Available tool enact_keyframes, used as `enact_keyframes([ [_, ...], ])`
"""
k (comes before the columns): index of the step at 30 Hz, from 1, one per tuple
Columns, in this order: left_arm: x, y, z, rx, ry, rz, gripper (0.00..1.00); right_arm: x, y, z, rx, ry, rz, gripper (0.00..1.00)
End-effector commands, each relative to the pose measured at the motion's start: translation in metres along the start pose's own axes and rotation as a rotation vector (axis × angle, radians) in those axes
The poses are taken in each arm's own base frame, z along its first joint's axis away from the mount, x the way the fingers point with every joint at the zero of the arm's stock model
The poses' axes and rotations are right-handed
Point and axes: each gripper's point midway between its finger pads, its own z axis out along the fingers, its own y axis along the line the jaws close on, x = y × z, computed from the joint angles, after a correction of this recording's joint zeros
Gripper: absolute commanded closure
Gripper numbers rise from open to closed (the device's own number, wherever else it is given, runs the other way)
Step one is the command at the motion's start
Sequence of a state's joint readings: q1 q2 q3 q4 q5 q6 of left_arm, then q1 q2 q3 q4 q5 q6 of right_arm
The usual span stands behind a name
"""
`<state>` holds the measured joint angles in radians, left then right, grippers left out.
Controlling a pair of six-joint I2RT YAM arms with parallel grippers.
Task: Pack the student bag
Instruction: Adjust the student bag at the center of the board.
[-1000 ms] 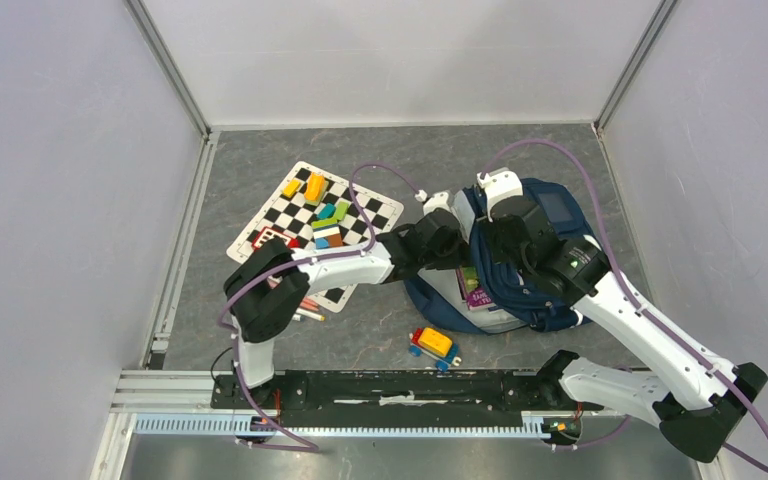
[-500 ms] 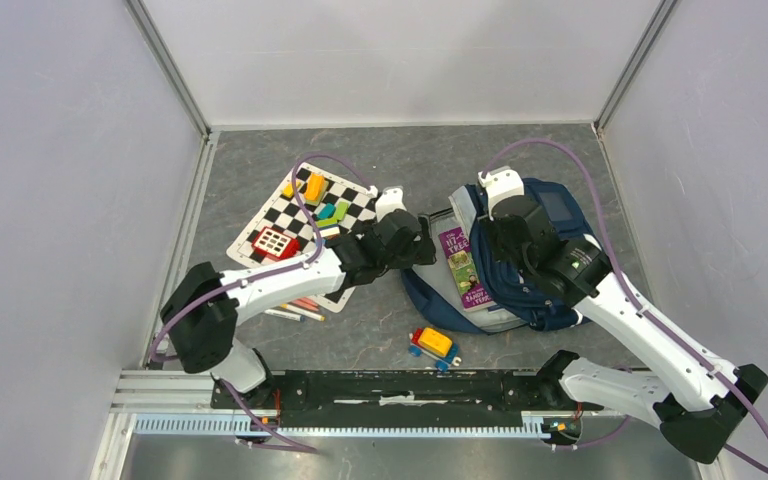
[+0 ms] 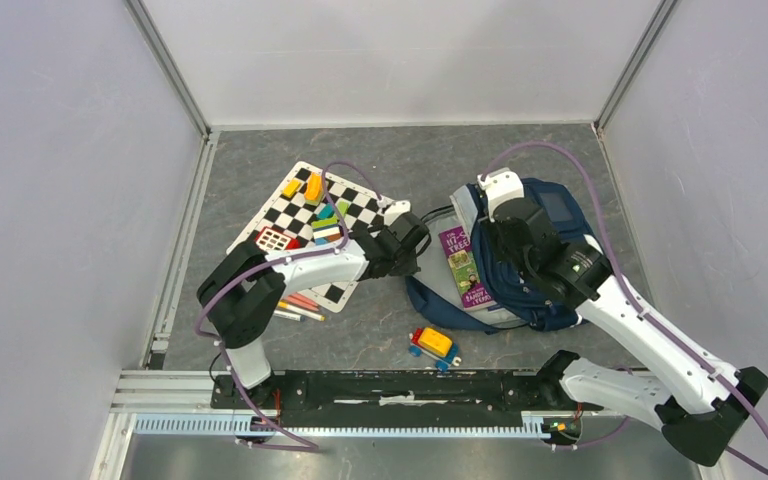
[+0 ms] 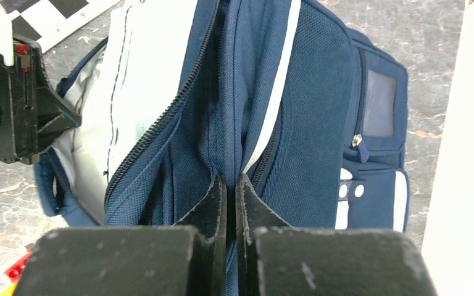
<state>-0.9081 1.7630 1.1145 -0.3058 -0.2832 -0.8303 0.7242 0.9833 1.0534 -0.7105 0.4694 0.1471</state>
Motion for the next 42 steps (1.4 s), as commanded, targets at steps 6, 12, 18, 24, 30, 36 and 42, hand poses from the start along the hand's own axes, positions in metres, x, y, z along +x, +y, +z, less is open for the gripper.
enact_keyframes([
  [6, -0.112, -0.051, -0.081, 0.157, -0.255, 0.038, 0.98, -0.108, -0.018, -0.007, 0.108, -0.265, 0.021, 1.00],
  [12, -0.144, -0.032, -0.108, 0.221, -0.265, 0.029, 0.98, -0.131, 0.006, 0.018, 0.052, -0.321, 0.037, 1.00],
  [18, -0.154, 0.001, -0.093, 0.223, -0.208, 0.051, 0.98, -0.141, 0.048, 0.054, -0.079, -0.331, 0.017, 1.00],
  [24, -0.156, 0.013, -0.083, 0.256, -0.100, 0.103, 0.98, -0.147, 0.076, 0.063, -0.197, -0.277, -0.023, 0.51],
  [30, -0.161, 0.052, -0.072, 0.193, -0.039, 0.096, 0.98, -0.126, 0.050, 0.031, -0.155, -0.272, 0.036, 0.02],
  [36, -0.166, 0.072, -0.062, 0.211, -0.039, 0.038, 0.98, -0.046, 0.054, 0.024, -0.211, -0.147, 0.084, 0.07],
  [42, -0.154, 0.086, -0.046, 0.174, -0.010, 0.050, 0.98, 0.045, 0.082, 0.028, -0.355, -0.007, 0.121, 0.12],
])
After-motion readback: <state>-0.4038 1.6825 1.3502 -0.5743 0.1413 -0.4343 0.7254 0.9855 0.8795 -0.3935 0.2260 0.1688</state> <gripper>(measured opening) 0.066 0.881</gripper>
